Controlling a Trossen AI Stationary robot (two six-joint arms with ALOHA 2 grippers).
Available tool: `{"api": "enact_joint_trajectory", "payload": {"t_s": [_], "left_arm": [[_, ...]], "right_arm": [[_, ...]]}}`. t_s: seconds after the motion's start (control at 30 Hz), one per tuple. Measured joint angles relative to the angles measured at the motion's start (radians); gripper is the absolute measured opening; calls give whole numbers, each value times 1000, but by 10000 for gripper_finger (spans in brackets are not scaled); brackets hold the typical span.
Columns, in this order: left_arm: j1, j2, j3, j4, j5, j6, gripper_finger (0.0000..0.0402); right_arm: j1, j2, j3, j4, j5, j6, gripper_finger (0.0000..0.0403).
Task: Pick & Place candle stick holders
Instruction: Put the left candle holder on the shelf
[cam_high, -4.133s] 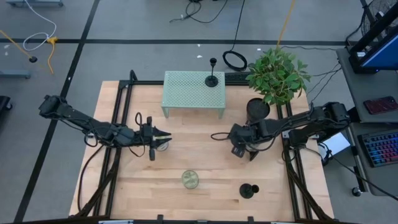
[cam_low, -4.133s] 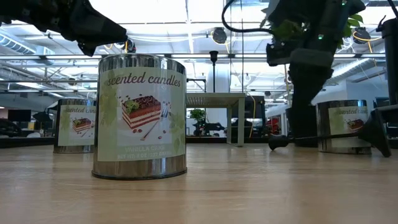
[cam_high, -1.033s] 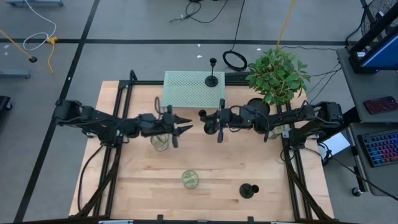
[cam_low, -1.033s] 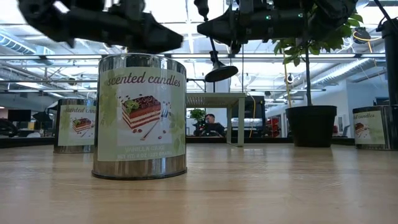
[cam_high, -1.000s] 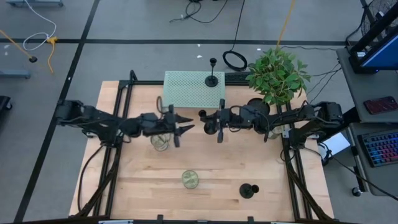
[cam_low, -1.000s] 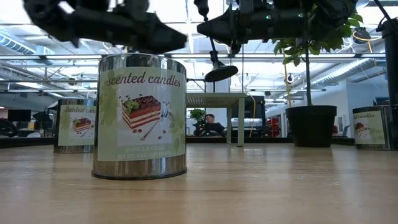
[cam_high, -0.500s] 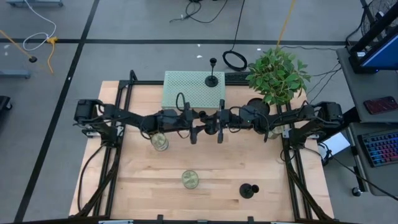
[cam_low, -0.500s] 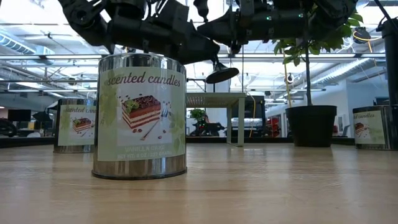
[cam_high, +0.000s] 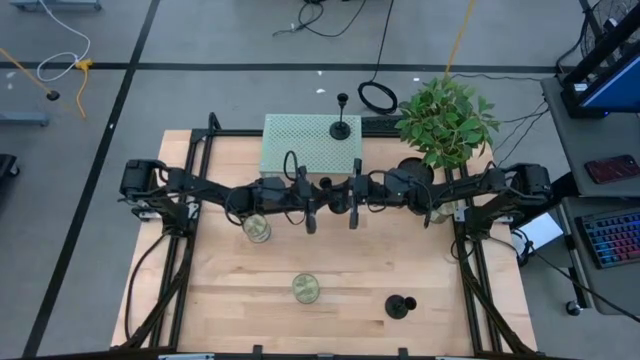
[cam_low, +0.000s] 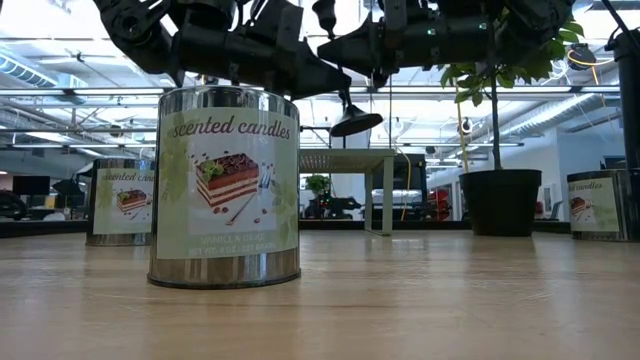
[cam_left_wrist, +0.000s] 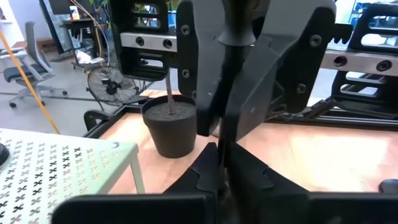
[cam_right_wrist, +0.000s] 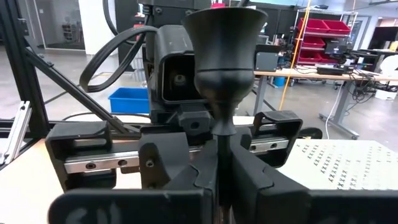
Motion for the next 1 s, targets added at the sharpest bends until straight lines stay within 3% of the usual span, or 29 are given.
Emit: {"api": "enact_joint_trajectory", "payload": {"t_s": [0.1, 0.3, 0.6, 0.87, 1.0], "left_arm": [[0, 0, 0, -5, -1, -15, 32], [-1, 1, 0, -23, -4, -28, 14], [0, -22, 0, -95, -10, -66, 11], [-35, -167, -1, -314, -15, -73, 10], [-65, -263, -2, -423, -73, -51, 12]], "right_arm": [[0, 0, 0, -4, -1, 3, 22], [0, -1, 0, -68, -2, 2, 42], [1, -1, 0, -108, -1, 3, 113], [1, -1, 0, -144, -3, 0, 160], [1, -1, 0, -162, -2, 8, 168]]}}
